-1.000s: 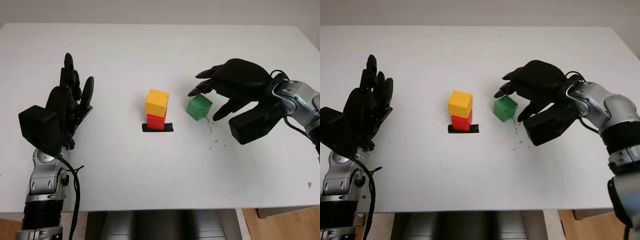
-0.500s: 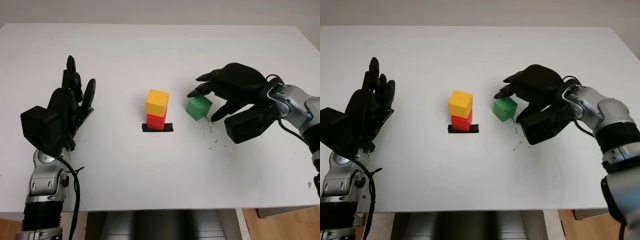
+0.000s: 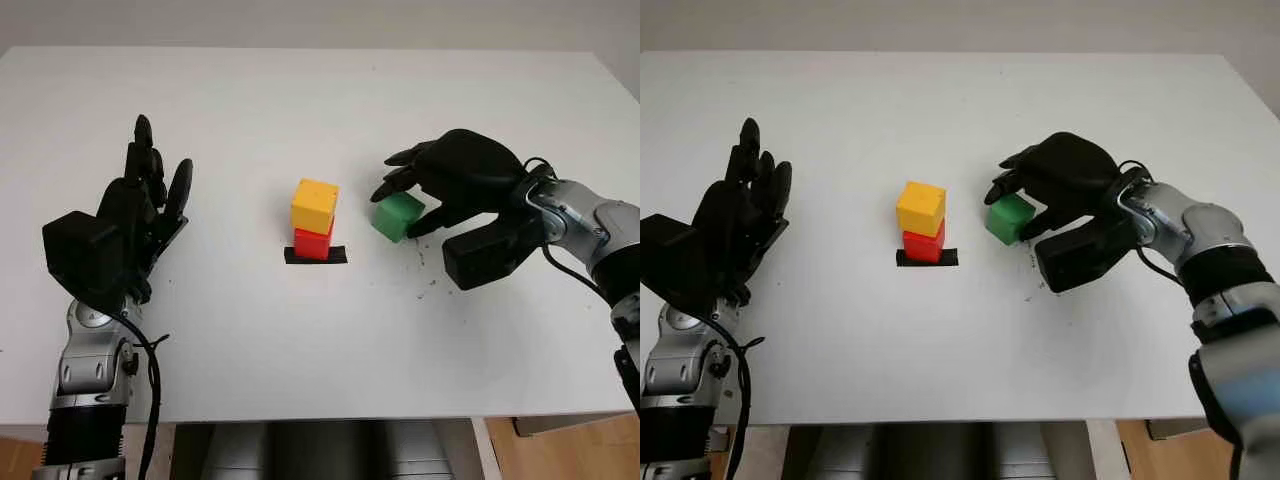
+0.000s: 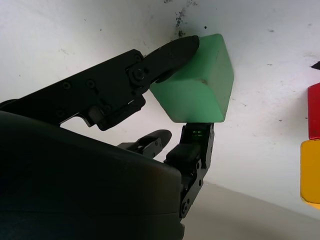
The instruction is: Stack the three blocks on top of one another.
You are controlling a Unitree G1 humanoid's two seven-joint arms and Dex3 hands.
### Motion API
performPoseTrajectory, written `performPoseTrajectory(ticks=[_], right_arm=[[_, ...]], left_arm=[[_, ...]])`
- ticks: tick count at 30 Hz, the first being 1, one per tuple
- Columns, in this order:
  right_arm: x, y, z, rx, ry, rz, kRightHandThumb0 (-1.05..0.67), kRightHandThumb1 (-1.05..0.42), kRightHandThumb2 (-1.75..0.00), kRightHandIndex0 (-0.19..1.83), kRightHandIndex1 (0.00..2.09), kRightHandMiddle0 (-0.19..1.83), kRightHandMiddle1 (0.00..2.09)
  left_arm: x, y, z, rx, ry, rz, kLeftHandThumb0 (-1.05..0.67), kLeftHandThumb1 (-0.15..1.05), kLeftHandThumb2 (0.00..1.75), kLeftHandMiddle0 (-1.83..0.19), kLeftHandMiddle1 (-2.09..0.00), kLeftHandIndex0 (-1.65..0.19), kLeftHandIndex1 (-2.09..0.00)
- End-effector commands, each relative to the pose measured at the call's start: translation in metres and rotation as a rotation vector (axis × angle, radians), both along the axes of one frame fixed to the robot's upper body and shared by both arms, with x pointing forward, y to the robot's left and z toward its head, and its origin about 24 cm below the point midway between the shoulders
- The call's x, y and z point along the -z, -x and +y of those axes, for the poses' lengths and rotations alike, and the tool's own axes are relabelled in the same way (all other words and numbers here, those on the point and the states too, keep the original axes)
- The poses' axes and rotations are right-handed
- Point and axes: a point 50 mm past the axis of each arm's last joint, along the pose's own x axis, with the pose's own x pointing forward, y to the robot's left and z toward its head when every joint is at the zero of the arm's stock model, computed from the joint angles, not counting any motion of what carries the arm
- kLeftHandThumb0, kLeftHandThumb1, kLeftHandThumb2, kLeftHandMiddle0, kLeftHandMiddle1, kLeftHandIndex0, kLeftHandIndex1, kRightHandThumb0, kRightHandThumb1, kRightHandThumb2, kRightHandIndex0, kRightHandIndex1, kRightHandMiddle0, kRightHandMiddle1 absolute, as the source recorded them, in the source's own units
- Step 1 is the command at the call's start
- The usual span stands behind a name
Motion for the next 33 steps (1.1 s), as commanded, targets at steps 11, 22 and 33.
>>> performPoseTrajectory(ticks=[11,22,33], right_arm=[[-0.013,-0.003,-0.004,0.001,0.048,-0.063,-0.34,-0.88,-0.05,0.60,0.07,0.53,1.23],[-0.043,-0.010,0.000,0.104,-0.226,0.032,-0.30,-0.88,-0.06,0.54,0.04,0.57,1.05],[-0.088,-0.014,0.012,0.104,-0.480,0.295,-0.41,-0.90,-0.05,0.49,0.03,0.43,1.46]], left_arm=[[0.000,0.001,-0.001,0.006,-0.015,0.007,-0.71,1.05,0.46,0.19,0.00,0.19,0.00],[-0.001,0.000,-0.002,0.011,-0.018,0.009,-0.72,1.05,0.46,0.19,0.00,0.19,0.00],[0.000,-0.002,-0.007,0.012,-0.013,0.012,-0.72,1.05,0.46,0.19,0.00,0.19,0.00]])
